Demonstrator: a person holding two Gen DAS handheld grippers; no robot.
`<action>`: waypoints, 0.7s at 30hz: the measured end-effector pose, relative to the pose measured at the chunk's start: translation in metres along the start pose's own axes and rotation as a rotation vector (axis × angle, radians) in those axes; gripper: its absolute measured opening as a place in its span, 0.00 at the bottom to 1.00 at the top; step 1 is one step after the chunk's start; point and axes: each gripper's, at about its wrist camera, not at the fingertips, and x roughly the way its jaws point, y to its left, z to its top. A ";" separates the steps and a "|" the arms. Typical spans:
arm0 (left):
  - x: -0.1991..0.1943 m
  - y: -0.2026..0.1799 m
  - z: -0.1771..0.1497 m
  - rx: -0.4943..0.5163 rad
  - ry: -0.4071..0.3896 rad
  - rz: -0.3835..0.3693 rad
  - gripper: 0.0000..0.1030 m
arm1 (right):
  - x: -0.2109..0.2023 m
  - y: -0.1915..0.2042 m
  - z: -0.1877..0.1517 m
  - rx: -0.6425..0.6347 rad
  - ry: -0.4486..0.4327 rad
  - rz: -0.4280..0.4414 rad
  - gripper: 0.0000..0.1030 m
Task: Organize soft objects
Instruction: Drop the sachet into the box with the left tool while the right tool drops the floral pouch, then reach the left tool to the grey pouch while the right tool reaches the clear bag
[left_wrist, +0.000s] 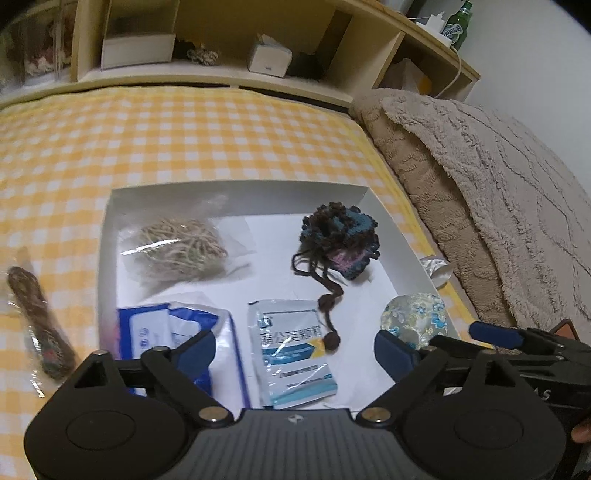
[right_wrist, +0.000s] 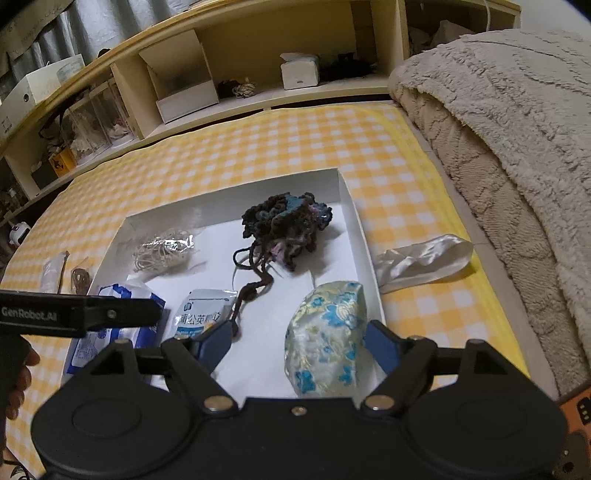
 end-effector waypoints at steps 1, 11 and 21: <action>-0.003 0.001 0.000 0.006 -0.003 0.005 0.94 | -0.002 0.000 0.000 0.003 -0.001 -0.005 0.80; -0.027 0.010 -0.002 0.047 -0.018 0.035 1.00 | -0.022 0.006 0.002 -0.013 -0.024 -0.043 1.00; -0.047 0.024 -0.002 0.062 -0.050 0.074 1.00 | -0.041 0.020 0.005 -0.027 -0.068 -0.062 1.00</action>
